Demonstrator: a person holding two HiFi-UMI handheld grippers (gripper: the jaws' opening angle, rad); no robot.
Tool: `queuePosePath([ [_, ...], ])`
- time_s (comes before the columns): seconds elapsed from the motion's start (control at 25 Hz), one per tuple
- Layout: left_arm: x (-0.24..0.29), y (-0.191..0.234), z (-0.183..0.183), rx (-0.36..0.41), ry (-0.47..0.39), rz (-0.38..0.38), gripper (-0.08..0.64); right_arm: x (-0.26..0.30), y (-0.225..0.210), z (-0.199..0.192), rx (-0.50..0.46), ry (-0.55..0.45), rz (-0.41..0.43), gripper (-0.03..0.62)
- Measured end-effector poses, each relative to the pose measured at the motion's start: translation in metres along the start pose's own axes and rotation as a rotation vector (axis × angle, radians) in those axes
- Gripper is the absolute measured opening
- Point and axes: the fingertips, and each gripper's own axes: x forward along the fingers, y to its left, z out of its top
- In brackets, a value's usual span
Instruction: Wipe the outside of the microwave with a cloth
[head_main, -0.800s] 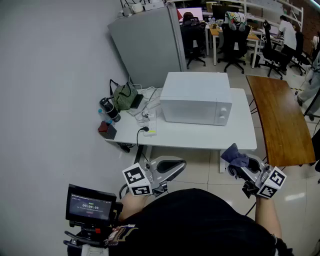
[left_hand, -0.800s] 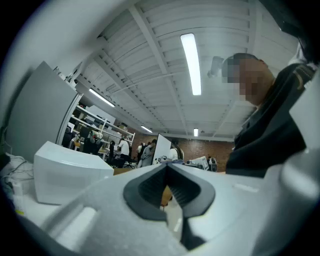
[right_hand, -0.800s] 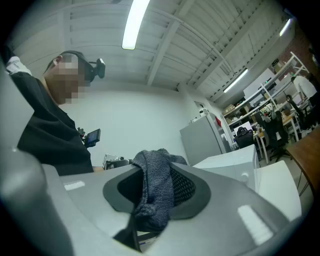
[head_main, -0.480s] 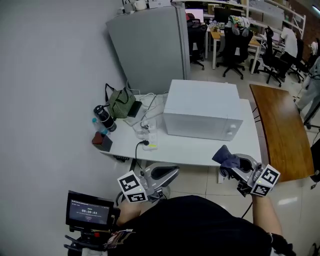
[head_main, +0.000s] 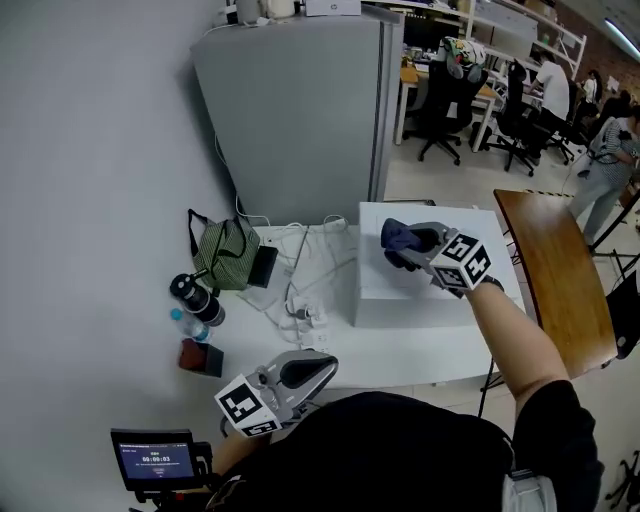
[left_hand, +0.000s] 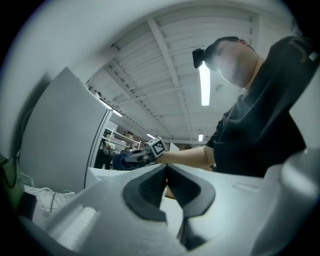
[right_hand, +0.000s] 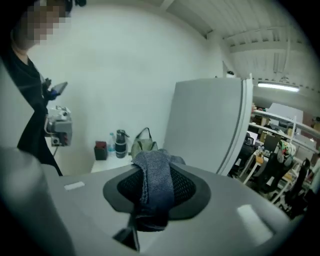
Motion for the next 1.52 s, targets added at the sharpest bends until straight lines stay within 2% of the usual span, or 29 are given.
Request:
queuePosePath([
  [0.08,-0.017,0.018,-0.003,-0.01,-0.004,0.038,0.005,0.063,-0.029,-0.004,-0.04,0.112,-0.001,0.11],
  [0.24,-0.046,0.044,-0.02,-0.027,0.033,0.149,0.005,0.168,-0.061,-0.008,-0.041,0.256,0.035,0.109],
  [0.36,-0.04,0.053,-0.026,-0.04,0.046,0.212,0.005,0.195,-0.09,-0.045,-0.11,0.437,-0.001,0.109],
  [0.4,-0.035,0.053,-0.026,-0.04,0.05,0.235,0.005,0.196,-0.098,-0.057,-0.118,0.468,-0.004,0.107],
  [0.48,-0.022,0.051,-0.026,-0.036,0.059,0.28,0.005,0.19,-0.108,-0.064,-0.078,0.451,0.02,0.106],
  [0.6,0.014,0.04,-0.03,-0.035,0.071,0.301,0.005,0.147,-0.139,-0.086,-0.046,0.467,0.013,0.105],
  [0.72,0.066,0.024,-0.033,-0.04,0.055,0.26,0.005,0.068,-0.195,-0.142,-0.033,0.53,-0.045,0.104],
  [0.84,0.119,0.007,-0.026,-0.062,0.008,0.218,0.005,-0.026,-0.25,-0.203,0.03,0.572,-0.115,0.104],
  [0.96,0.14,0.002,-0.034,-0.065,0.023,0.188,0.005,-0.102,-0.287,-0.246,0.103,0.586,-0.193,0.104],
  [1.08,0.144,0.002,-0.027,-0.075,0.001,0.147,0.005,-0.135,-0.299,-0.262,0.158,0.595,-0.255,0.104],
  [1.16,0.132,0.006,-0.022,-0.078,-0.006,0.133,0.005,-0.137,-0.298,-0.259,0.154,0.621,-0.294,0.104],
  [1.24,0.109,0.01,-0.018,-0.074,-0.013,0.128,0.005,-0.114,-0.278,-0.232,0.155,0.568,-0.28,0.104],
  [1.32,0.074,0.017,-0.021,-0.048,0.0,0.137,0.005,-0.055,-0.227,-0.172,0.145,0.42,-0.17,0.104],
  [1.4,0.041,0.023,-0.018,-0.021,0.01,0.144,0.005,0.024,-0.159,-0.102,0.061,0.305,-0.039,0.104],
  [1.44,0.026,0.025,-0.014,-0.016,0.008,0.146,0.005,0.064,-0.126,-0.078,0.021,0.289,0.018,0.104],
  [1.52,-0.002,0.03,-0.014,-0.016,0.013,0.155,0.005,0.131,-0.069,-0.054,-0.026,0.312,0.102,0.104],
])
